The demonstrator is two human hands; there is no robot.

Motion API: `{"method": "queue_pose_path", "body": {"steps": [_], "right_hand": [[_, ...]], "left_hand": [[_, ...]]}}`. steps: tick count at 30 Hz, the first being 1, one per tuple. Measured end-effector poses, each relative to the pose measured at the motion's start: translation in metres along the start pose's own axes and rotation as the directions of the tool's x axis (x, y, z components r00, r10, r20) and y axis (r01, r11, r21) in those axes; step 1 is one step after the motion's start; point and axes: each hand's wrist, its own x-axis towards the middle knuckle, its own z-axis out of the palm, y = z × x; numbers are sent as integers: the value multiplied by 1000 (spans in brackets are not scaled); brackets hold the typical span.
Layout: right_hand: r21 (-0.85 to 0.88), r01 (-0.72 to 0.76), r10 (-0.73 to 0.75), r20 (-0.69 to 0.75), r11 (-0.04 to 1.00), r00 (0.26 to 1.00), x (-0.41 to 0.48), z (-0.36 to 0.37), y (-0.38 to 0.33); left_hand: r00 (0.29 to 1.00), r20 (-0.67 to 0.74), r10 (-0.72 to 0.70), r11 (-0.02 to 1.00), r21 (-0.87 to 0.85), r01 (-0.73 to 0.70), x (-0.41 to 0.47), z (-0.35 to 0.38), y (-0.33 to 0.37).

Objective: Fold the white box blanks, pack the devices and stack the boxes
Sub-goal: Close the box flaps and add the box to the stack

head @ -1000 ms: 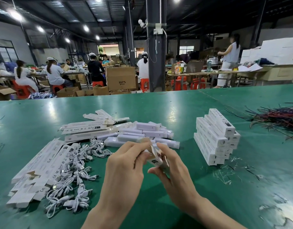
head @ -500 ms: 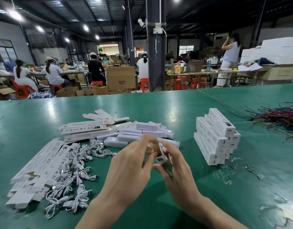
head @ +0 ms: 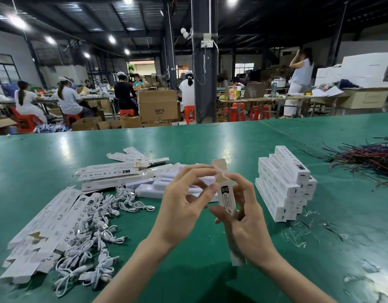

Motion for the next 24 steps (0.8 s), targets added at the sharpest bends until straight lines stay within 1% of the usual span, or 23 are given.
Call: {"method": "queue_pose_path", "body": {"steps": [4, 7, 11, 13, 15, 17, 19, 21, 24], "right_hand": [[89, -64, 61, 33, 994, 998, -1, -1, 3], [109, -97, 89, 75, 989, 993, 0, 2, 3], [155, -135, 113, 148, 979, 983, 1, 6, 1], [163, -142, 113, 174, 976, 978, 0, 7, 0], [174, -143, 110, 188, 974, 976, -2, 7, -2], [174, -135, 103, 185, 975, 977, -5, 7, -4], [196, -133, 99, 171, 972, 980, -7, 9, -6], [260, -157, 117, 163, 953, 980, -8, 11, -6], [315, -221, 179, 158, 923, 971, -8, 14, -4]], "left_hand": [[996, 42, -81, 974, -209, 88, -2, 9, -13], [986, 4, -169, 932, -323, 162, -5, 13, -17], [970, -76, -230, 886, -428, 176, -9, 13, -16], [952, -61, -300, 814, -537, 222, -9, 11, -13], [934, 13, -357, 728, -623, 286, -8, 8, -12], [913, 94, -396, 663, -658, 355, -6, 5, -8], [902, 142, -408, 627, -674, 391, -3, 3, -4], [902, 153, -403, 636, -661, 397, -1, 2, 0], [917, 141, -374, 707, -596, 380, -2, 1, 2]]}}
